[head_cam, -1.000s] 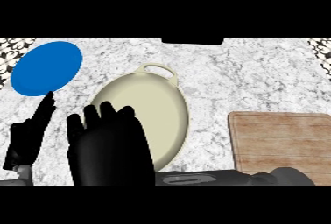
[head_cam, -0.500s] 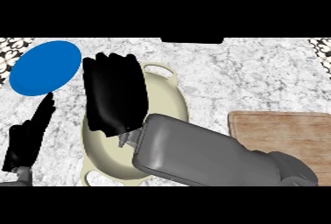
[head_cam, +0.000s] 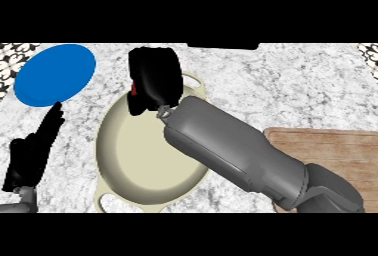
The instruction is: Pick the tomato from the cutting board and place it in the pot
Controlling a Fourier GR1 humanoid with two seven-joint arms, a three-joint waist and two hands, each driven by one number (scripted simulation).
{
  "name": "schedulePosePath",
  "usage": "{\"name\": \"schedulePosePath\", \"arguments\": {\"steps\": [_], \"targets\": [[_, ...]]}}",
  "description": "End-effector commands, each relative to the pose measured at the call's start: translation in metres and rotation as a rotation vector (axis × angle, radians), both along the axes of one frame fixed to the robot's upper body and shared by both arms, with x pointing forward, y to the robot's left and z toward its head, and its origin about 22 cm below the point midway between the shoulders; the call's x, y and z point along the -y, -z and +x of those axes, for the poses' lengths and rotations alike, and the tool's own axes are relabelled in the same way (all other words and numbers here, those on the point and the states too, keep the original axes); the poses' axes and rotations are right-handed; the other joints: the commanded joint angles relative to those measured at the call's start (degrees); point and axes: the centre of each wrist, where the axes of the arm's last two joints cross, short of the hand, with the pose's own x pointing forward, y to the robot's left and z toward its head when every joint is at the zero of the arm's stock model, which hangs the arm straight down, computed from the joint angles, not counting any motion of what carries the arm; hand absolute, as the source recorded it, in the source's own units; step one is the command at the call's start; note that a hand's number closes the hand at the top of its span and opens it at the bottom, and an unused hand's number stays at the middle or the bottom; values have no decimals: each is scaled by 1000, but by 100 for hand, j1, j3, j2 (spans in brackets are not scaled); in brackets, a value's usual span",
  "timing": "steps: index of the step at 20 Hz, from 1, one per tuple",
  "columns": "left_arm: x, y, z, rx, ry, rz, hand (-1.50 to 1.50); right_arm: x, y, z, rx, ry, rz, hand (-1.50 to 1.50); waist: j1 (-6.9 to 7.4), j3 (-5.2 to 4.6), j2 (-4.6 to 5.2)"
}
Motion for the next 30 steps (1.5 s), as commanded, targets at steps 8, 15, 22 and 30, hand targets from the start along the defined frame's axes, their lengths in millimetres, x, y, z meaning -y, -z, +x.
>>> {"name": "schedulePosePath", "arguments": {"steps": [8, 15, 22, 30], "targets": [[11, -3, 11, 20, 40, 4, 0, 17, 24, 27, -149, -23, 189, -150, 202, -1, 52], [4, 13, 6, -6, 26, -11, 0, 15, 5, 21, 15, -101, 501, -150, 97, 5, 37], [-23, 11, 5, 1, -21, -11, 0, 14, -12, 11, -14, -144, 760, -150, -69, 1, -12], [-10, 7, -17, -10, -45, -4, 0, 68, 24, 5, -135, -248, 863, -150, -300, 12, -71]]}}
